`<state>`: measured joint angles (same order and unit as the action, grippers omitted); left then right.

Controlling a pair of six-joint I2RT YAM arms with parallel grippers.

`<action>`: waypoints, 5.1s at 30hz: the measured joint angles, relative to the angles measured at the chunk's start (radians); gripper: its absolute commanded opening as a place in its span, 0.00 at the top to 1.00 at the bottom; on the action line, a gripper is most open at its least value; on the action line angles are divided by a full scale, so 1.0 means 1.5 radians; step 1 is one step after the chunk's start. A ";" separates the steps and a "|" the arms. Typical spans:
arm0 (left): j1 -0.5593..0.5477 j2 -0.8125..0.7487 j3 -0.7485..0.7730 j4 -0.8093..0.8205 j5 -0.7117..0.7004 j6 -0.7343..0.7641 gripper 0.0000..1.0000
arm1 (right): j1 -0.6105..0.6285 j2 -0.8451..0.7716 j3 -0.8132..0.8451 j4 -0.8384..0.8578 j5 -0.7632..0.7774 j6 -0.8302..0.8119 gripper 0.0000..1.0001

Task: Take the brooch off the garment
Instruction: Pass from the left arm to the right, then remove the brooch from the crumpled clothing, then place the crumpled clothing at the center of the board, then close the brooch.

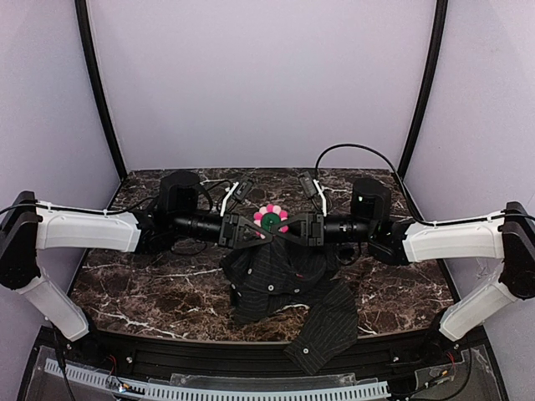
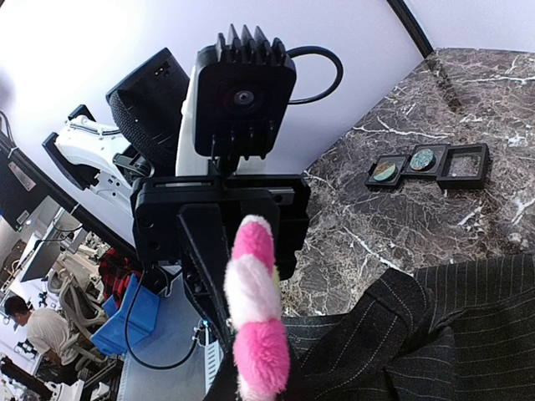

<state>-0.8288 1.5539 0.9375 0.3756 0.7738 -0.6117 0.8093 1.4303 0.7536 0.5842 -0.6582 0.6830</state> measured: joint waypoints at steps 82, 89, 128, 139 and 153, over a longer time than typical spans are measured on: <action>0.035 -0.321 -0.098 -0.198 -0.114 0.006 0.99 | 0.009 -0.059 -0.004 -0.239 0.462 -0.178 1.00; 0.042 -0.440 -0.142 -0.338 -0.193 0.003 0.99 | -0.019 -0.055 0.026 -0.240 0.416 -0.152 1.00; 0.100 -0.026 0.291 -0.401 -0.355 0.316 0.07 | -0.028 -0.176 0.071 -0.178 0.196 -0.080 1.00; 0.090 -0.149 0.133 -0.373 -0.246 0.476 0.08 | -0.029 -0.130 0.082 -0.121 0.061 -0.021 1.00; 0.032 -0.129 0.075 -0.244 -0.190 0.457 0.08 | -0.009 -0.050 0.089 -0.041 0.002 0.040 1.00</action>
<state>-0.7811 1.3602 1.0504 0.0097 0.4892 0.0742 0.7956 1.3560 0.8875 0.5224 -0.6556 0.7425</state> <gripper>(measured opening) 0.924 0.061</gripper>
